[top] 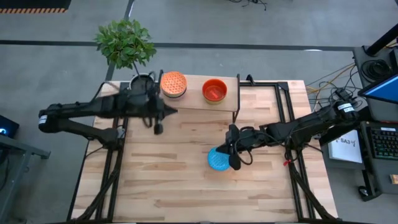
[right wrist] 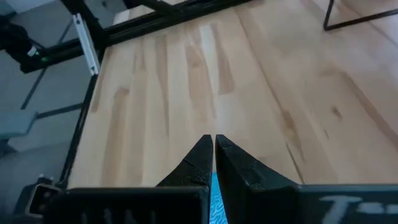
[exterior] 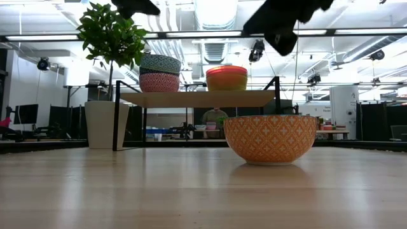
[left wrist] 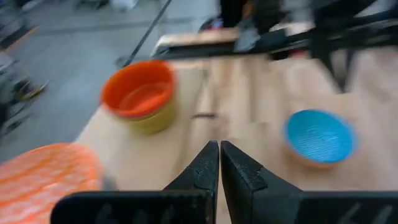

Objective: Place and stack bowls onto a shelf
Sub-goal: Stack the blue orange bowl into the orange blue bowl on the shelf

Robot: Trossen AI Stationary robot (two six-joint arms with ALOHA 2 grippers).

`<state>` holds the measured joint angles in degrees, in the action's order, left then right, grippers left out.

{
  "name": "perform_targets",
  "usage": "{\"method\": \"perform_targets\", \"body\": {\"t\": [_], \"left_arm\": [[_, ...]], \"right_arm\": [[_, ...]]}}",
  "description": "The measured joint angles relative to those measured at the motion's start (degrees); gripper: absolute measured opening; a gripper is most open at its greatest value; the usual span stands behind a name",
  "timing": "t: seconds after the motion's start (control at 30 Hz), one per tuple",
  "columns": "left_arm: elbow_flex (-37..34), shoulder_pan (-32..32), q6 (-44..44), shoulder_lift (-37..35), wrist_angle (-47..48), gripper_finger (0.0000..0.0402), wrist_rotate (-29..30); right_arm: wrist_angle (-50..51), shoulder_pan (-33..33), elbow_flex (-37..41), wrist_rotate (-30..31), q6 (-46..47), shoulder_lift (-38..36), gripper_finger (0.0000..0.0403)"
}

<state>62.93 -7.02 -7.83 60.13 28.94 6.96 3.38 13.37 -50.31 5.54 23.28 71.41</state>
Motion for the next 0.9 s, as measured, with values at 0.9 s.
{"method": "perform_targets", "body": {"t": [0.9], "left_arm": [[-20.7, 16.0, 12.4, -13.5, -15.9, 0.0, 0.2]], "right_arm": [[43.2, 0.6, -29.6, -3.0, -4.4, 20.7, 0.005]]}}
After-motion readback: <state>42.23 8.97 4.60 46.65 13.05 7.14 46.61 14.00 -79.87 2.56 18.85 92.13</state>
